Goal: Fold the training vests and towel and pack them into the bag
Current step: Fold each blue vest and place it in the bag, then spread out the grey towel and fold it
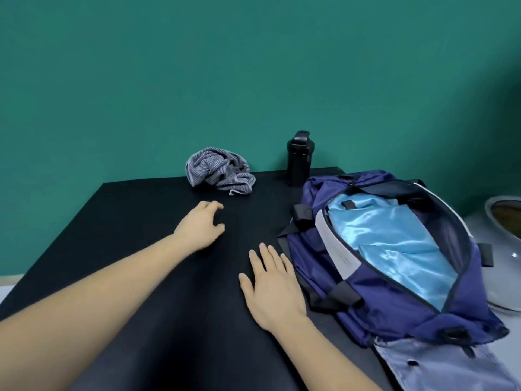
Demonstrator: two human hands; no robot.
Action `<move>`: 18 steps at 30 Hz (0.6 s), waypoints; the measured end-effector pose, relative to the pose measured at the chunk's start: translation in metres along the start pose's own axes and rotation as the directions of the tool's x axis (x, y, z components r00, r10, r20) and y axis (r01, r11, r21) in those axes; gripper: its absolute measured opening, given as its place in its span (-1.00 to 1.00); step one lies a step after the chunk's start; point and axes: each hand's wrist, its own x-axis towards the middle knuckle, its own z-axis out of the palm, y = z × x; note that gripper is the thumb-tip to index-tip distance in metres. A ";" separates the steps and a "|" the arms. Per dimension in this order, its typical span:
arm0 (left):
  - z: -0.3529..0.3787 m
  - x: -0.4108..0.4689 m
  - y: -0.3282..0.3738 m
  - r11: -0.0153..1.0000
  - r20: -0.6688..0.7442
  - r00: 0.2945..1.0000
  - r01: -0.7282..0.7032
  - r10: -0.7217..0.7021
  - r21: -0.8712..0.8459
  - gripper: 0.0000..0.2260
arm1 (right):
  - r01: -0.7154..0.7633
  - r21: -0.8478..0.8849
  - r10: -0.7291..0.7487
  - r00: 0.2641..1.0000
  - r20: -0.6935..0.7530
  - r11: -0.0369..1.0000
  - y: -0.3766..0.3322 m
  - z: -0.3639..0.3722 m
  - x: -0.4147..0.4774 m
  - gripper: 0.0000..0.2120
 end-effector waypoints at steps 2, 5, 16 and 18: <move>0.001 0.030 -0.005 0.997 0.007 0.999 -0.032 0.032 0.064 -0.51 | -0.011 0.003 0.011 1.000 -0.029 1.000 -0.001 0.001 0.003 -0.33; 0.003 0.071 -0.002 0.981 0.029 0.994 -0.107 0.104 0.165 -0.51 | -0.006 0.019 0.006 1.000 -0.029 1.000 -0.001 0.002 0.002 -0.31; 0.022 0.124 0.011 0.964 0.135 0.990 -0.066 0.031 0.259 -0.49 | 0.003 0.056 0.000 0.998 -0.064 0.998 -0.001 0.003 0.004 -0.32; 0.022 0.120 0.015 0.963 0.102 0.994 -0.061 0.035 0.261 -0.48 | 0.002 0.049 0.001 0.998 -0.062 0.999 -0.001 0.004 0.005 -0.32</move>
